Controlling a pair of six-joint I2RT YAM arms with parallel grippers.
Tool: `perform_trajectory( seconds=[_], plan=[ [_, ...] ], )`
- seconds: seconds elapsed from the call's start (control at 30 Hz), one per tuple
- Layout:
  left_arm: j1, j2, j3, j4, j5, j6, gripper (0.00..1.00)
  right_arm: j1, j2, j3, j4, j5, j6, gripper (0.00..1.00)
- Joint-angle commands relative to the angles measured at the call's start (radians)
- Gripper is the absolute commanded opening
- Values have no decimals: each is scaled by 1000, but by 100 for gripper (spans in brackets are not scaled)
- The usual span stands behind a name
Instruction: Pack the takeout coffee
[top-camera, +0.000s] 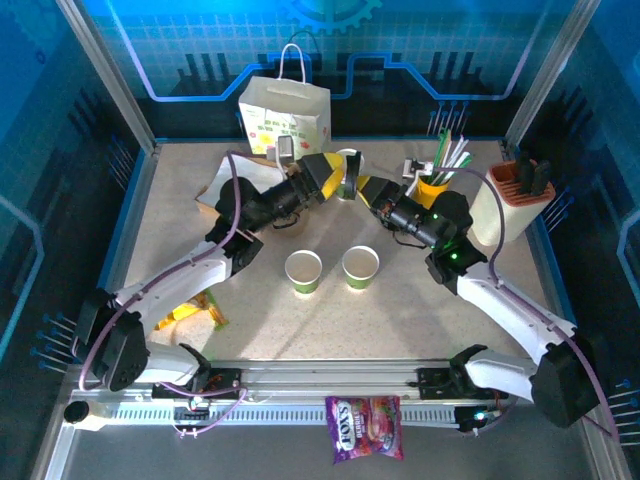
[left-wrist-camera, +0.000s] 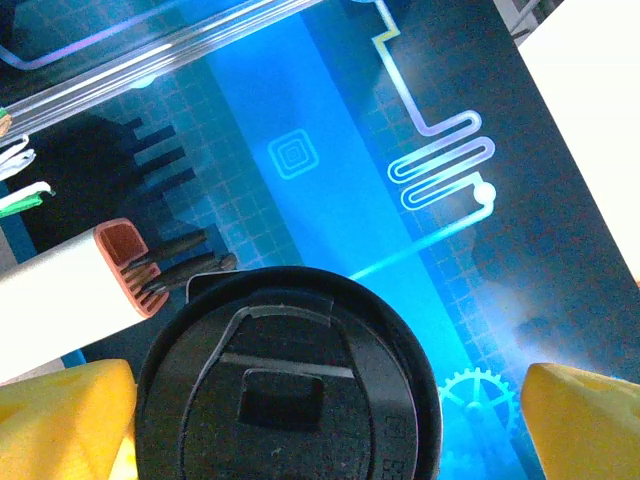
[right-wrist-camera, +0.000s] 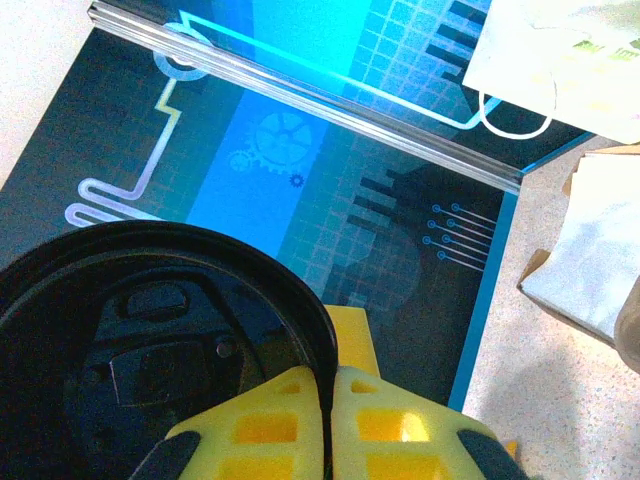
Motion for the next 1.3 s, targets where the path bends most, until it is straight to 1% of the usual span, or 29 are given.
perform_trajectory(
  seconds=[0.0, 0.27, 0.53, 0.7, 0.93, 1.27],
  plan=[
    [-7, 8, 32, 22, 22, -6, 100, 20, 10, 19, 80, 20, 24, 8],
    [-7, 7, 27, -8, -9, 29, 100, 29, 41, 18, 122, 22, 40, 8],
    [-7, 9, 24, -13, 1, 50, 90, 38, 71, 24, 149, 27, 53, 8],
    [-7, 7, 19, -33, -12, 64, 84, 40, 78, 27, 153, 31, 52, 7],
    [-7, 10, 18, -41, -12, 70, 79, 43, 80, 27, 147, 35, 37, 7],
    [-7, 5, 24, -83, -20, 96, 82, 45, 72, 39, 113, 50, 10, 7]
  ],
)
